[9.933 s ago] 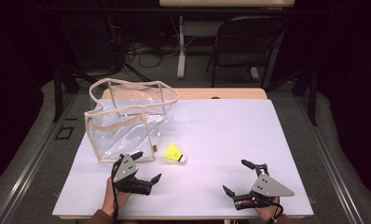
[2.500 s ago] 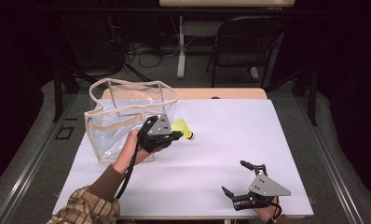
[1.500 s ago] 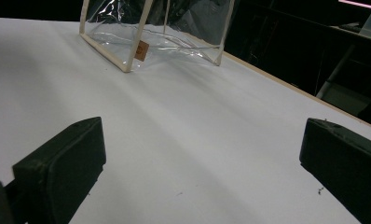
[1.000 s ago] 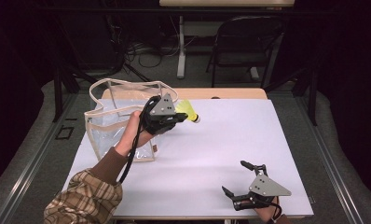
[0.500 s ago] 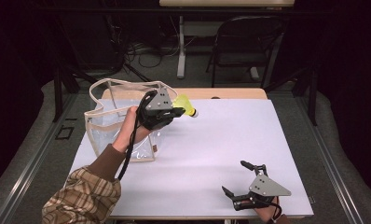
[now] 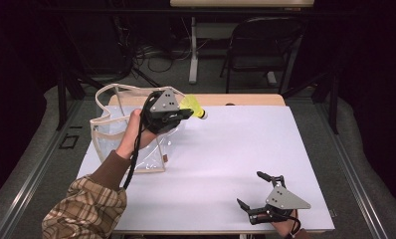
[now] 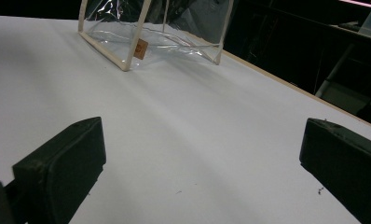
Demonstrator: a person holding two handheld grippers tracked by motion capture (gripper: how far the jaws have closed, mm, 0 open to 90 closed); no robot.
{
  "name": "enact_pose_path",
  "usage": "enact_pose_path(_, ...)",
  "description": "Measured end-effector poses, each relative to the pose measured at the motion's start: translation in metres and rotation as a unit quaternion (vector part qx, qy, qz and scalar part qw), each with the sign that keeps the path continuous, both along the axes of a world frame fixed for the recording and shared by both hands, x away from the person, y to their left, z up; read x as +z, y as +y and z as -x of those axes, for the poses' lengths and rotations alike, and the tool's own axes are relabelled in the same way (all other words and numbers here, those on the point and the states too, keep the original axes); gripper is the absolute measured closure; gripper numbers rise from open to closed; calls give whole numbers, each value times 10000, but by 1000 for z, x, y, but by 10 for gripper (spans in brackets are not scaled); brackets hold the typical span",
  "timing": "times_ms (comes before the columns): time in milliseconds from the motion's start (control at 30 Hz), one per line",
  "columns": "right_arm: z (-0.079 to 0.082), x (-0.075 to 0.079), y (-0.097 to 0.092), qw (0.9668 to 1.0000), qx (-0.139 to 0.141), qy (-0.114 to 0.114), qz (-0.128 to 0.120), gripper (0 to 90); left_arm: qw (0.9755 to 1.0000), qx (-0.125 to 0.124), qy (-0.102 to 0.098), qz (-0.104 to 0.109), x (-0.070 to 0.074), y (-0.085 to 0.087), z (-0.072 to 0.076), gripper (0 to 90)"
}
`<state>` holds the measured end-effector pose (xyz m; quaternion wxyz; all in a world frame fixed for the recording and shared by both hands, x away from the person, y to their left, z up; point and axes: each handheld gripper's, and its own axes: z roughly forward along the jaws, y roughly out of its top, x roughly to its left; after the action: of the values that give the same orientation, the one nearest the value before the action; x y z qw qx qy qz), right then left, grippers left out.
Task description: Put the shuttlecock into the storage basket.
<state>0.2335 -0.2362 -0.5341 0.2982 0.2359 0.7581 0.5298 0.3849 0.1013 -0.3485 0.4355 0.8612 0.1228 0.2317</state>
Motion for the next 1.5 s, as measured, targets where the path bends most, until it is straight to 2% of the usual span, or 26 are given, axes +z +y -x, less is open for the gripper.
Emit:
enact_pose_path(833,0,0,0,10000,-13,19,8,0,9994,299,-122,79,14,17,-10,897)
enact_pose_path(1100,0,0,0,10000,-3,8,15,0,9989,402,-212,123,21,25,-12,897)
enact_pose_path(1500,-1,0,0,10000,-14,28,24,0,9979,565,-246,174,24,36,-14,897)
